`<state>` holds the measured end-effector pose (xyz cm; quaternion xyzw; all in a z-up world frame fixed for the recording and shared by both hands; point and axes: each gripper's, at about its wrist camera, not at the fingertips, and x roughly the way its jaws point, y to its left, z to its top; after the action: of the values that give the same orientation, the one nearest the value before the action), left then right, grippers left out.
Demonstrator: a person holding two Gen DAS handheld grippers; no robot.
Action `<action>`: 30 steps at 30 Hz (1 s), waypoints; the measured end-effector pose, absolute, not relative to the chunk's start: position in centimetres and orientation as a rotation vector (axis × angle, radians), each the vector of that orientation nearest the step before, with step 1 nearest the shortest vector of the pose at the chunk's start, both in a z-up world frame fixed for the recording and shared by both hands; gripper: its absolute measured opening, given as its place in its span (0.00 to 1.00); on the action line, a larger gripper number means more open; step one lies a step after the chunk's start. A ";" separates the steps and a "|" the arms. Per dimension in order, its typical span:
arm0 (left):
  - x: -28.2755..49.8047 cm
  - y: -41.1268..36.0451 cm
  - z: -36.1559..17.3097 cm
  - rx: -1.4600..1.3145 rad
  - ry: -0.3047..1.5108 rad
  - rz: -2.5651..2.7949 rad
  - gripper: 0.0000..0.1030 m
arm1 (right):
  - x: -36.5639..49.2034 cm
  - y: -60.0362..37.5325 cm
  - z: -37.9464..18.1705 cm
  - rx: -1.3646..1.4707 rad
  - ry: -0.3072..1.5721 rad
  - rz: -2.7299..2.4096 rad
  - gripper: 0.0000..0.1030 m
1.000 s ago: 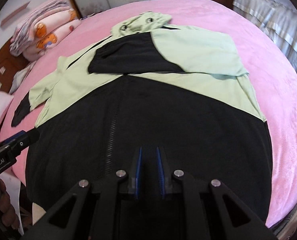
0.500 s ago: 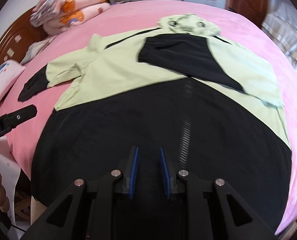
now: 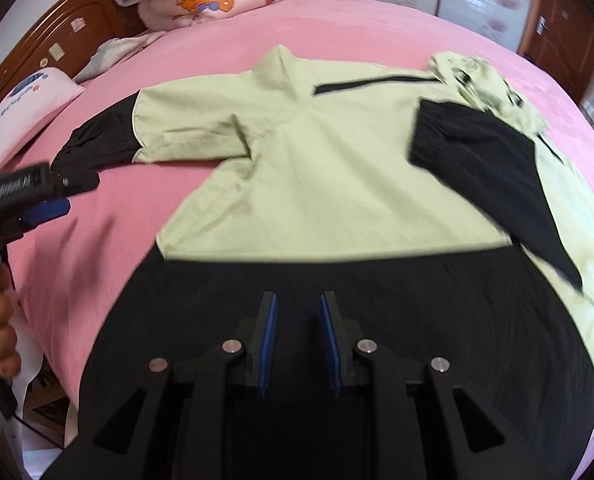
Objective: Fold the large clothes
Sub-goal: 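Move the left tool to the other black sleeve cuff, then grasp the cuff with the left tool, fold it across the body, release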
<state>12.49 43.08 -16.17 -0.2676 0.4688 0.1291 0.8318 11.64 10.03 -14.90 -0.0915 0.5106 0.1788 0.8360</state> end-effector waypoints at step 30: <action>22.3 47.1 -12.7 -0.591 0.710 0.417 0.04 | 16.0 9.5 -17.0 -0.079 1.111 0.384 0.22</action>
<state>22.31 47.09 -12.73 -0.2830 0.3402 0.1997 0.8742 15.98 9.52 -17.01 -0.0375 0.5238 0.1810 0.8316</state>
